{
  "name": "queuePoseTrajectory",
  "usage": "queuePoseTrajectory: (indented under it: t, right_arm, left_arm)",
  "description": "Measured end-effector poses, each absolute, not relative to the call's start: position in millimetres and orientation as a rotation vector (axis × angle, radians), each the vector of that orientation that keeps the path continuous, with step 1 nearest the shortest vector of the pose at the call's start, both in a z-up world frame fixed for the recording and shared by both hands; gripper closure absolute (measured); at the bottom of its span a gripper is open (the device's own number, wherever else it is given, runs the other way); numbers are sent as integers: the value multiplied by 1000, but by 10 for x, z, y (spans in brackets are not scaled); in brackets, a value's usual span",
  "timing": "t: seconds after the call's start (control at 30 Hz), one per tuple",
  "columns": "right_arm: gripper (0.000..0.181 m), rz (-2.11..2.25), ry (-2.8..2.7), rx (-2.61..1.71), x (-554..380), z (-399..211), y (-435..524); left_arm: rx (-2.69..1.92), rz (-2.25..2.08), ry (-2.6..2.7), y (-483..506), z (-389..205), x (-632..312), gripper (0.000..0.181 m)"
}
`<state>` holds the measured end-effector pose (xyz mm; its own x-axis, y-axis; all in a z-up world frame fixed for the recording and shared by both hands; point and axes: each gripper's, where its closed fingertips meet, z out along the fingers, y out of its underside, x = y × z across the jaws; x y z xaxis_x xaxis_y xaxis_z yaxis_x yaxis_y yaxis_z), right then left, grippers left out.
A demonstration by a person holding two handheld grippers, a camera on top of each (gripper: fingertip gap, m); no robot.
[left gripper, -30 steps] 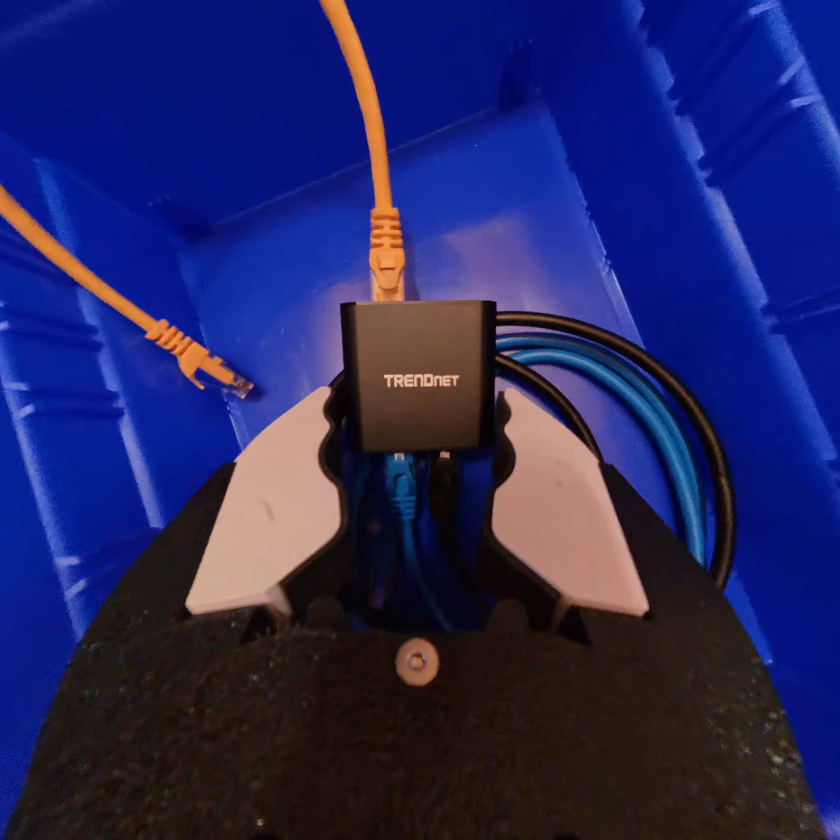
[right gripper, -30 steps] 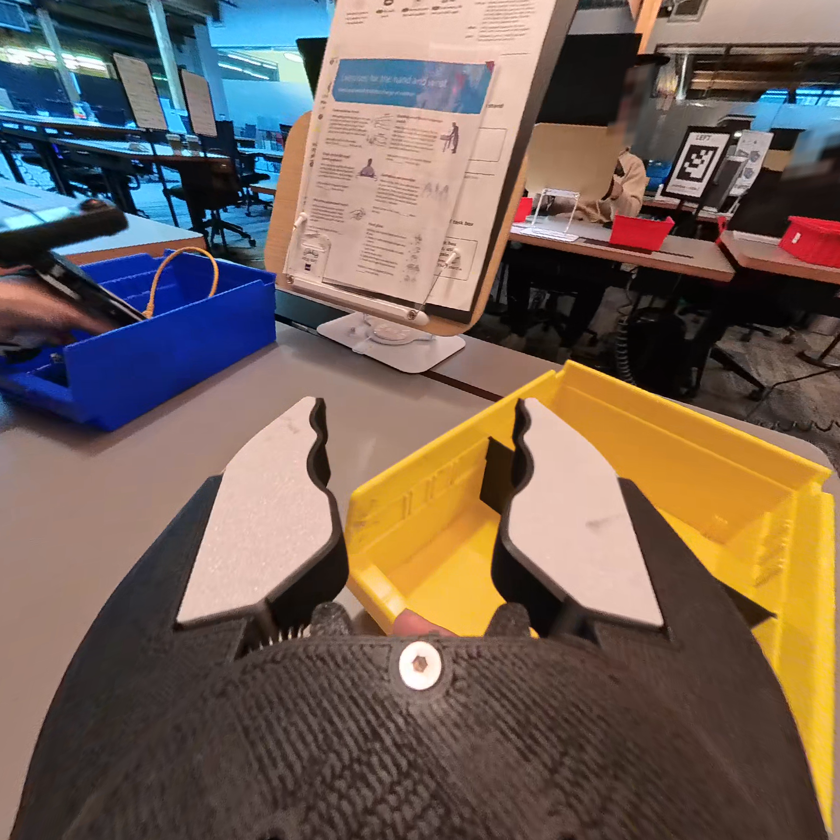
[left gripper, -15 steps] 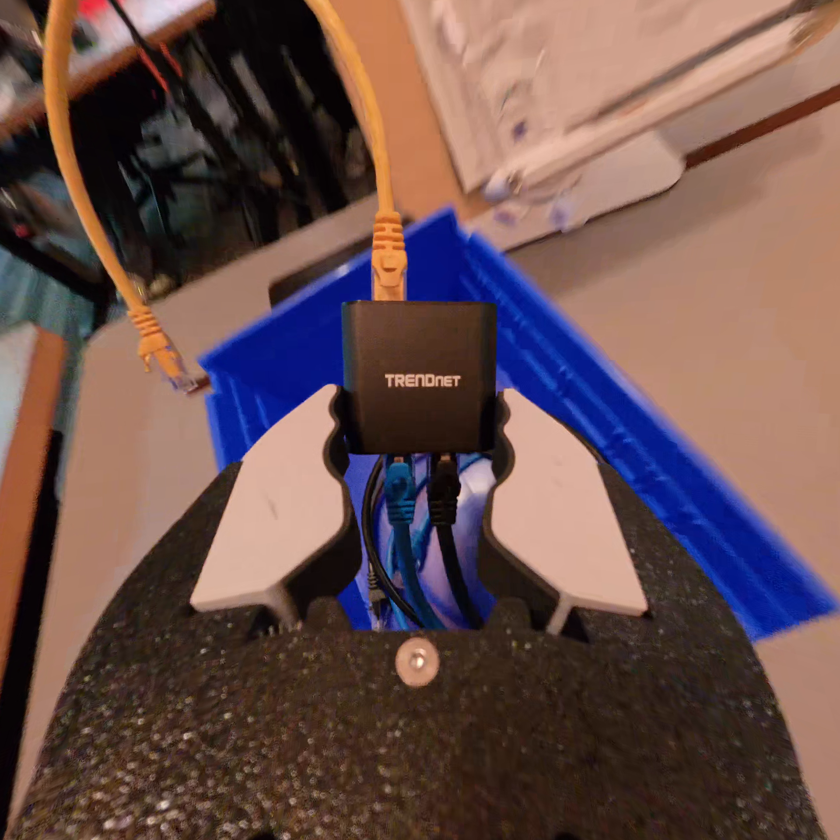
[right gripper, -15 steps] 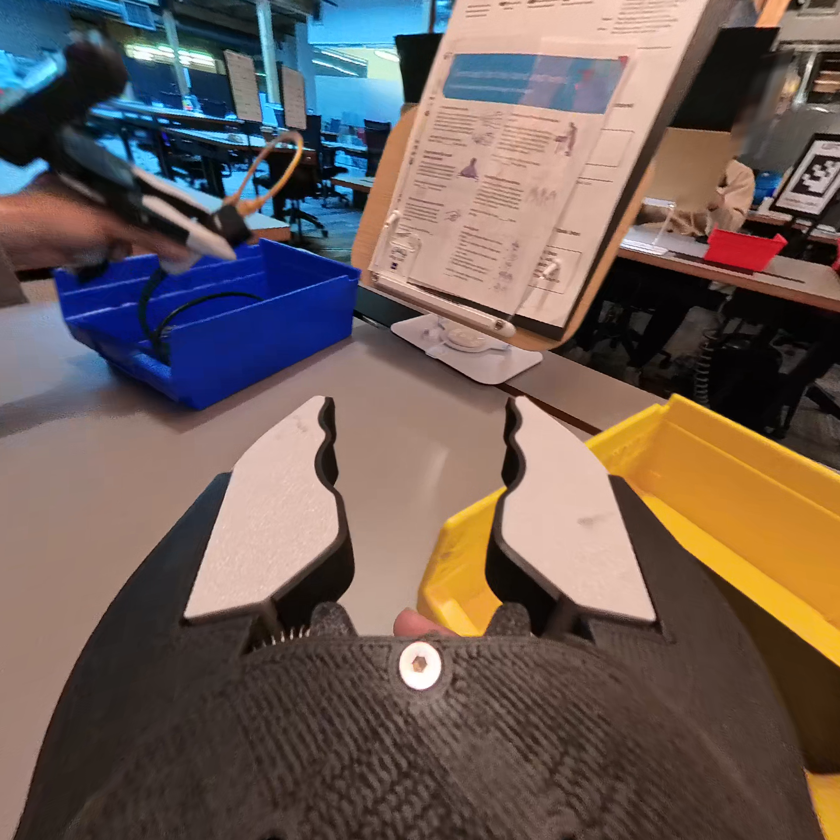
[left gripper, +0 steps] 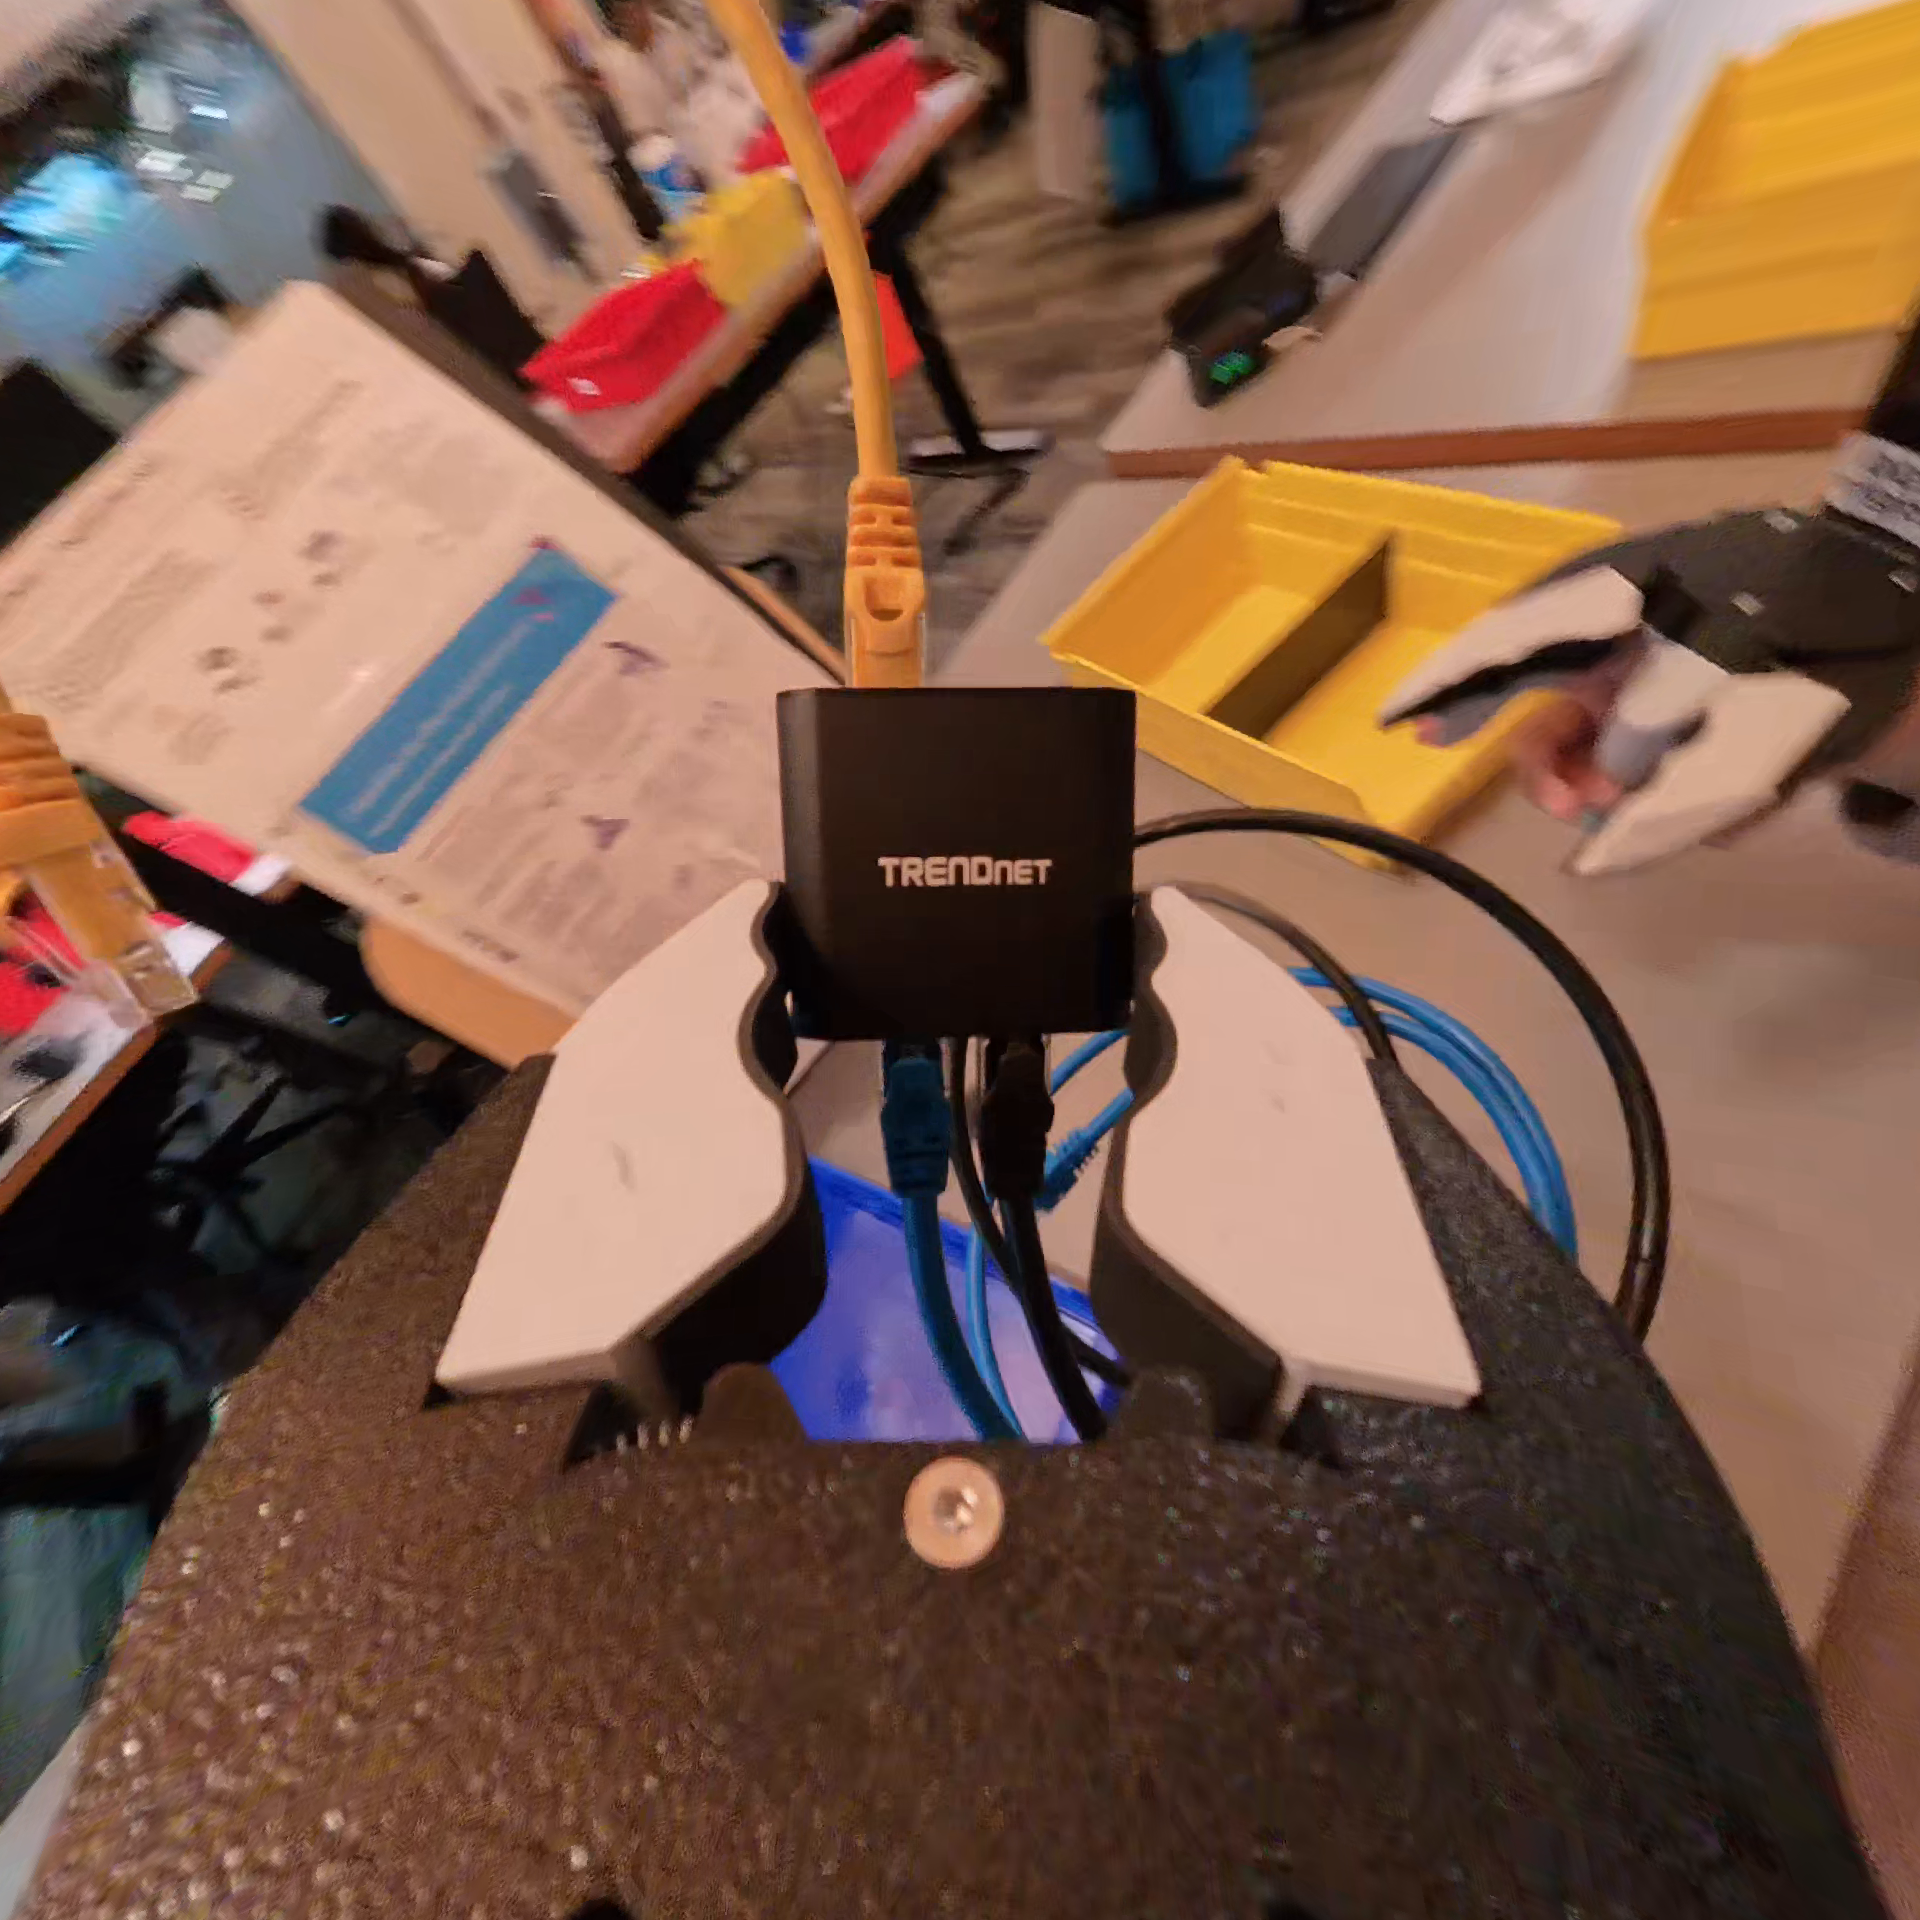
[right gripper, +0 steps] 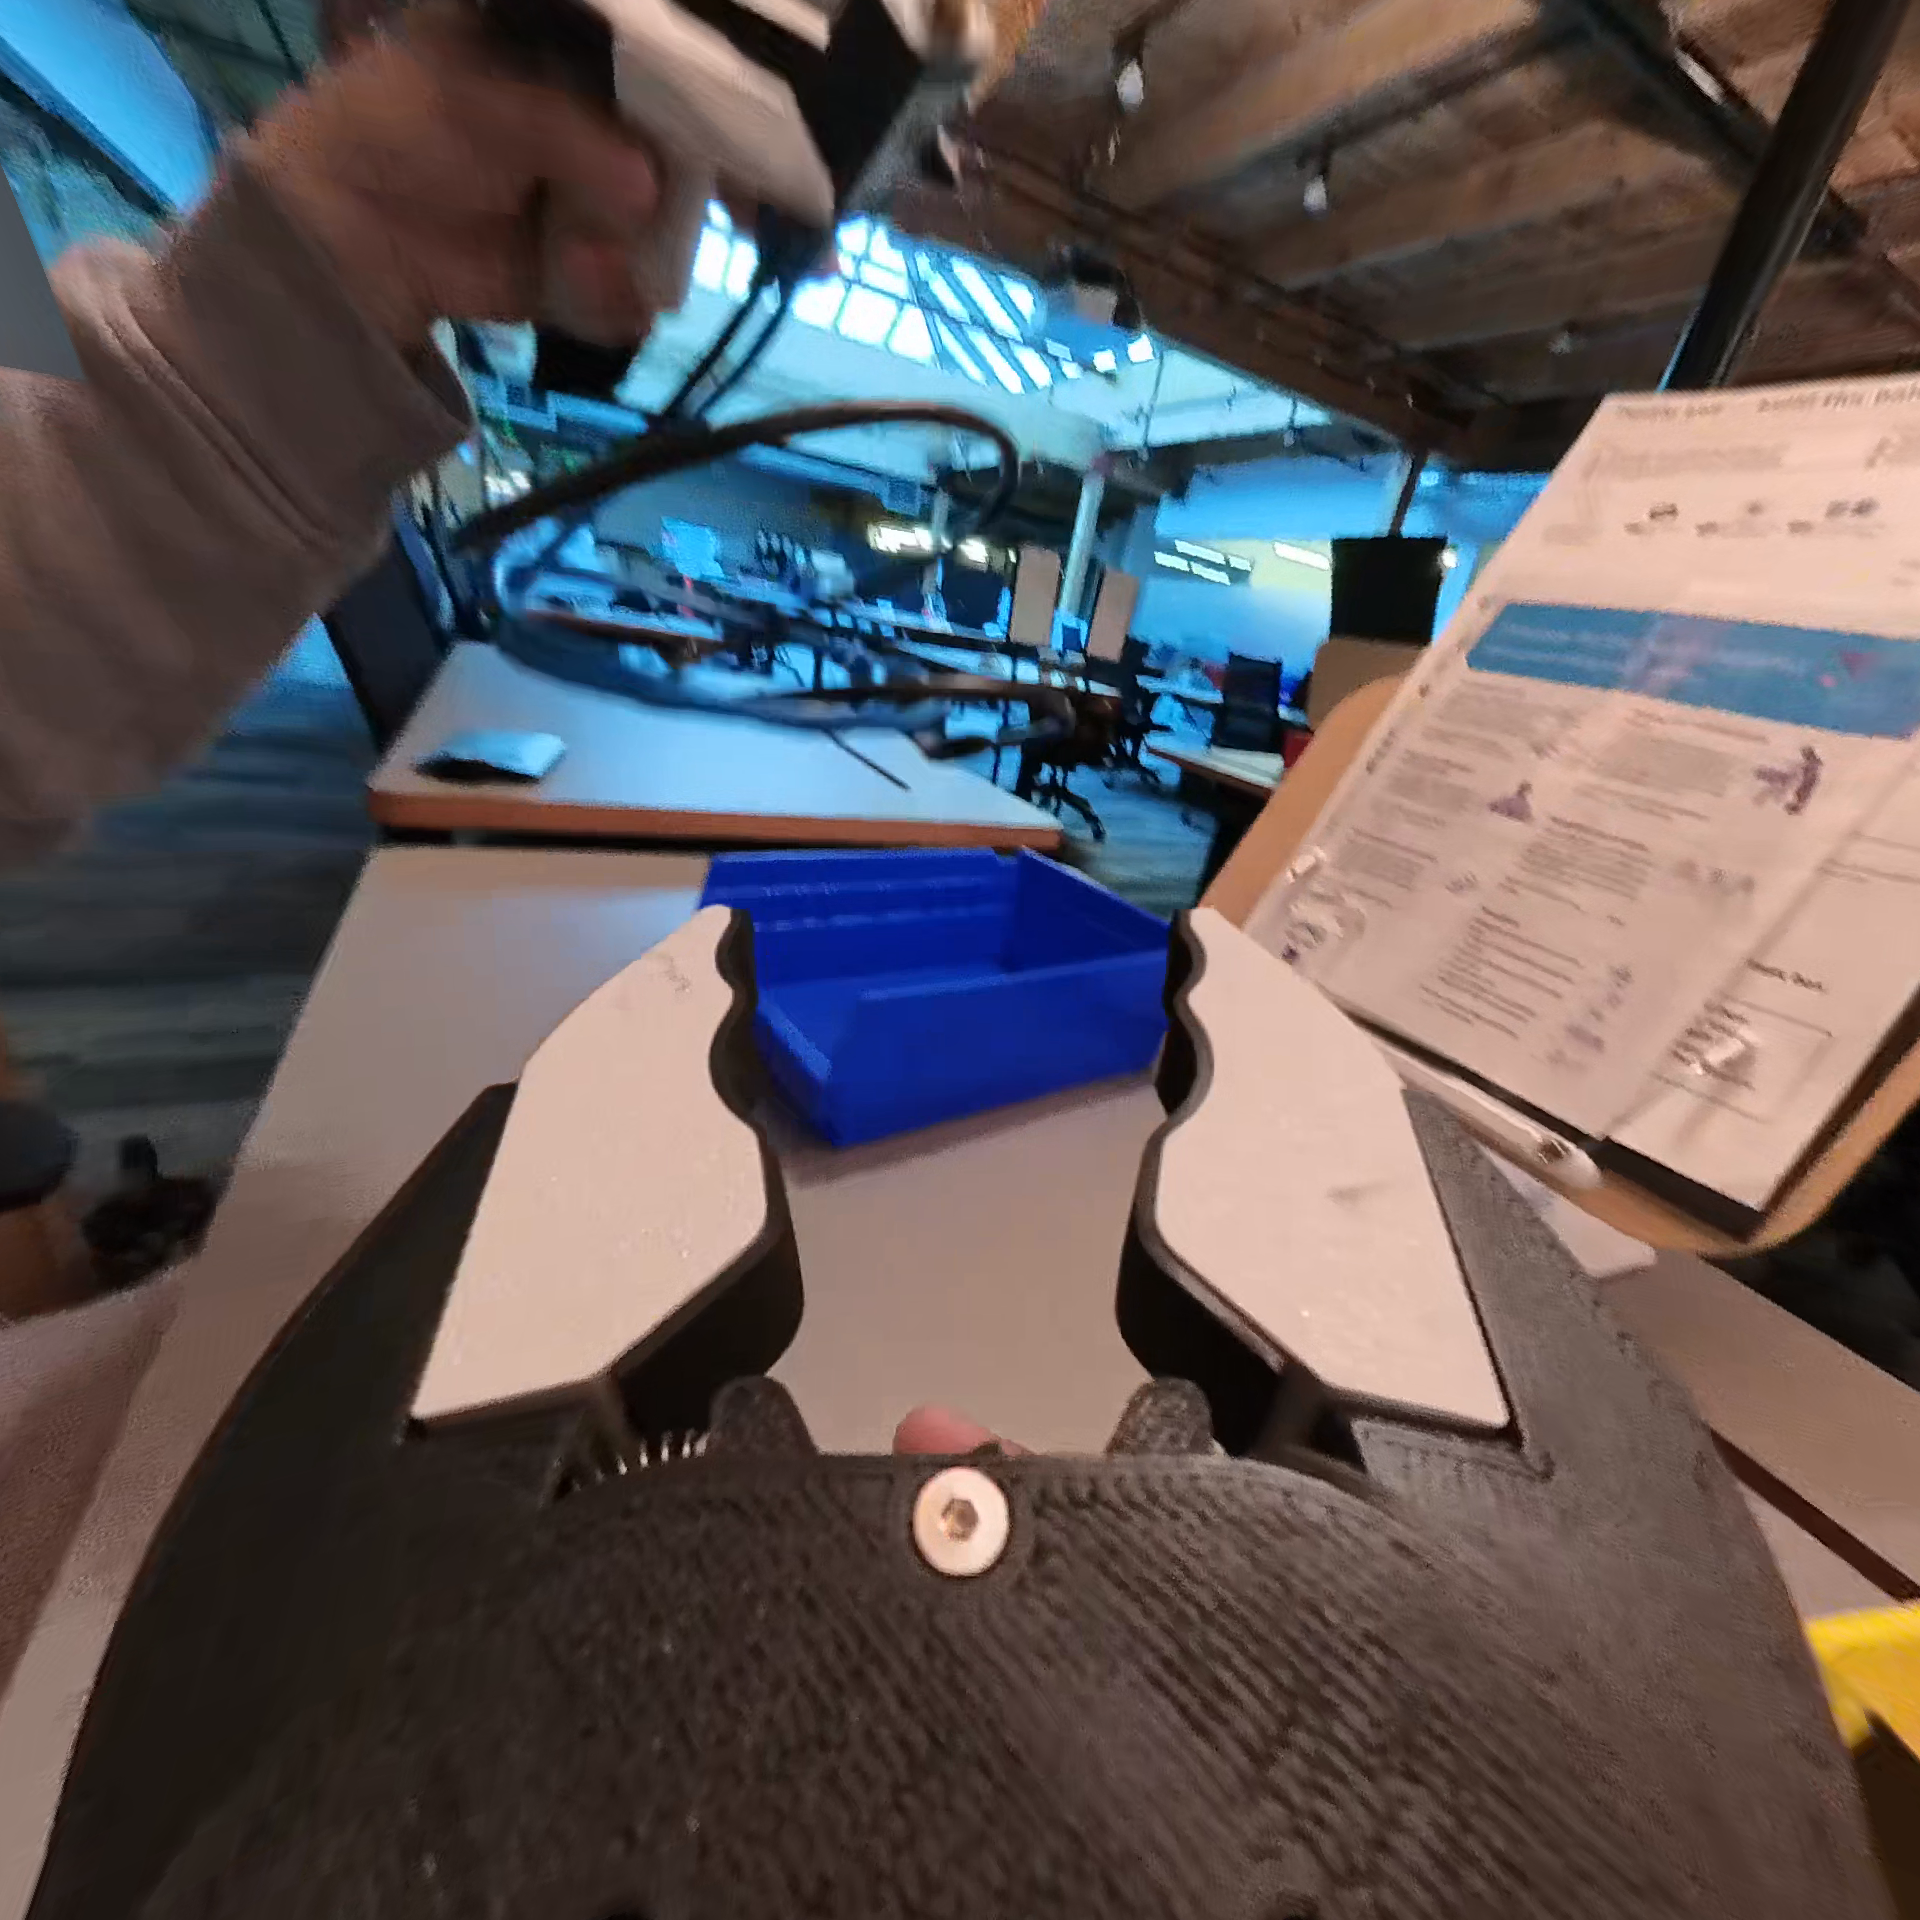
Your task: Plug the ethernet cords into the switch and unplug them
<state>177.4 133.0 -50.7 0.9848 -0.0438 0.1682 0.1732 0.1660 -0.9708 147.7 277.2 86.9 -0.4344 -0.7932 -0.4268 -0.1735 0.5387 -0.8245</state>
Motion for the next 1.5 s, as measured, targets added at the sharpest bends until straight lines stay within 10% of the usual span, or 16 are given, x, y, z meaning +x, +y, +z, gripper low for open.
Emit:
queuePoseTrajectory:
  t: [0.47, 1.5]
  right_arm:
    - [108, 289, -213, -1267, 1296, -1090, 1729]
    - [121, 415, -171, -908, 1216, -923, 1585]
  left_arm:
    - [-687, -1270, 2542, 1687, -1380, 1312, 120]
    - [-598, -2201, 1637, 1544, -1319, 1183, 124]
